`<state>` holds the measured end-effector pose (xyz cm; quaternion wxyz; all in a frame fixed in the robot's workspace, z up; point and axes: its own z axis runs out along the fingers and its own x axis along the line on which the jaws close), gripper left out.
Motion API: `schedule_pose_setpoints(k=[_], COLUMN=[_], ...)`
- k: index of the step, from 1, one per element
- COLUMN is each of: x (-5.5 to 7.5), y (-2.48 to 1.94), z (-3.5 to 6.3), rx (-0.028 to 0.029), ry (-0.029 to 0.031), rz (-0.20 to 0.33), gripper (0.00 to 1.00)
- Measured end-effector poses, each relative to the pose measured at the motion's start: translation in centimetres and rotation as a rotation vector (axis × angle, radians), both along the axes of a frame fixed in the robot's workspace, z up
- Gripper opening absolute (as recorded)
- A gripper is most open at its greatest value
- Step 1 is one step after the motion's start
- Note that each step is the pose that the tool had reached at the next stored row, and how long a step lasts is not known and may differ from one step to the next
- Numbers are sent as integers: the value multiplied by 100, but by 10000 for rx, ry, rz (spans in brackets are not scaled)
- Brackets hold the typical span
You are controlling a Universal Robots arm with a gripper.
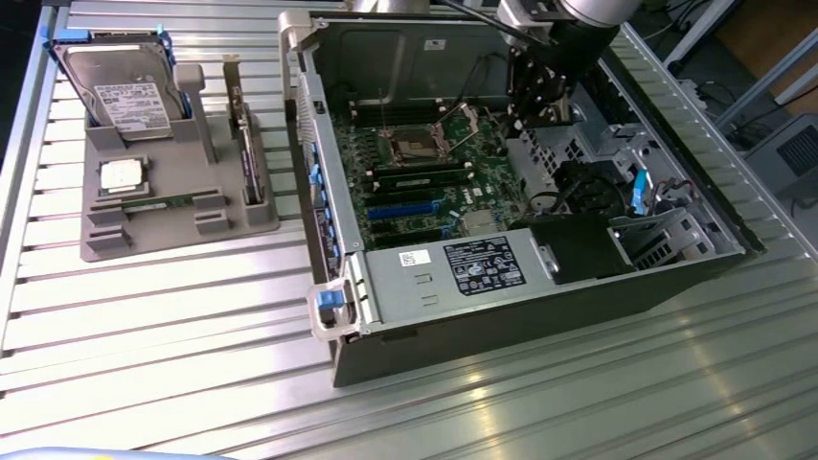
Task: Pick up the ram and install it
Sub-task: 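Press down the ram until it locks into place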
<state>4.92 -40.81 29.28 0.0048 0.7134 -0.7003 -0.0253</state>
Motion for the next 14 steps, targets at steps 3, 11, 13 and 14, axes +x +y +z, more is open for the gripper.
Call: schedule_pose_setpoints(k=[3, 11, 13, 14], x=[8, 8, 8, 8], y=[0, 0, 0, 0], z=[9, 10, 10, 10], rx=[1, 0, -2, -3], ry=[-1, 0, 0, 0], rz=[-1, -44, -197, -287], gripper=[10, 10, 10, 10])
